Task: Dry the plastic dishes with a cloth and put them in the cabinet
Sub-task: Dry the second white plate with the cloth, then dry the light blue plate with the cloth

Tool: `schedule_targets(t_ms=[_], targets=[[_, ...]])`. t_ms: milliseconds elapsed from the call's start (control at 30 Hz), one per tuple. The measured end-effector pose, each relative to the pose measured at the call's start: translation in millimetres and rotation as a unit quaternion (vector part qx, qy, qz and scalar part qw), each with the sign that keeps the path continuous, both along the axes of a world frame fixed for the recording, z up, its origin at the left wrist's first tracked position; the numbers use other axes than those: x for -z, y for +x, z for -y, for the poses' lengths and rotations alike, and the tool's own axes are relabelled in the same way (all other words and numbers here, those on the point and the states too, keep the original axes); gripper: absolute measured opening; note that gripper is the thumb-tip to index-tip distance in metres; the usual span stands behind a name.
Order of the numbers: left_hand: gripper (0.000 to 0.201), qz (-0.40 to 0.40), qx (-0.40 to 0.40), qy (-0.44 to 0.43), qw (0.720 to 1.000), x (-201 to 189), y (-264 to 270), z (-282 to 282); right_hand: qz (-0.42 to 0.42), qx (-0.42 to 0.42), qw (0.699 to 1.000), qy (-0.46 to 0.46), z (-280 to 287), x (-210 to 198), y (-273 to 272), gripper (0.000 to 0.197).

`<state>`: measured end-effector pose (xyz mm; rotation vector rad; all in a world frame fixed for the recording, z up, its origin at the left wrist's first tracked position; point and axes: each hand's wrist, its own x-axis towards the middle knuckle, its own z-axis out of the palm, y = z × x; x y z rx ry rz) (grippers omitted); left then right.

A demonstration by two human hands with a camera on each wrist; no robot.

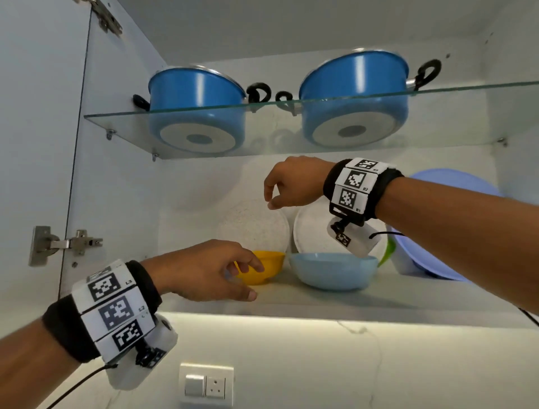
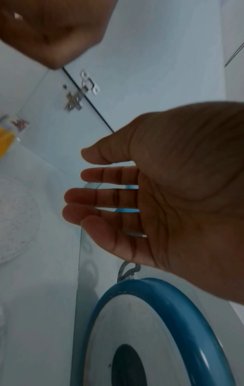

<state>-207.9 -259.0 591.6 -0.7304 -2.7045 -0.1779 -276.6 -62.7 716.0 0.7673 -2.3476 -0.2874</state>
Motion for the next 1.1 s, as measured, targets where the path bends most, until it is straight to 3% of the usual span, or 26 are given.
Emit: schedule_targets(t_ms=[133, 333, 533, 633, 833, 933, 1100], targets=[[0.038, -0.015, 0.023, 0.017, 0.999, 36.5, 14.6, -19.4, 0.004, -0.016, 1.000, -0.010, -26.4, 45.8, 47.9, 0.024], [0.034, 0.094, 0.055, 0.082, 0.991, 125.6, 36.1, -49.4, 0.075, -0.047, 0.994, -0.065, -69.9, 153.5, 100.4, 0.027], [0.045, 0.248, 0.055, 0.079, 0.964, 283.6, 53.4, -62.4, 0.214, 0.005, 0.972, -0.091, -107.6, 306.1, 122.0, 0.029], [0.050, 0.309, 0.007, 0.075, 0.948, 375.7, 61.7, -54.3, 0.280, 0.035, 0.954, -0.100, -118.4, 395.1, 126.0, 0.028], [0.077, 0.365, -0.072, -0.003, 0.928, 527.4, 90.8, -28.8, 0.405, 0.106, 0.904, -0.083, -123.6, 545.0, 165.5, 0.026], [0.085, 0.354, -0.103, 0.011, 0.929, 564.9, 88.7, -21.9, 0.456, 0.137, 0.874, -0.095, -125.5, 595.8, 185.7, 0.025], [0.081, 0.297, -0.118, 0.008, 0.947, 585.4, 39.2, -22.1, 0.489, 0.166, 0.849, -0.110, -130.5, 640.7, 208.1, 0.023]])
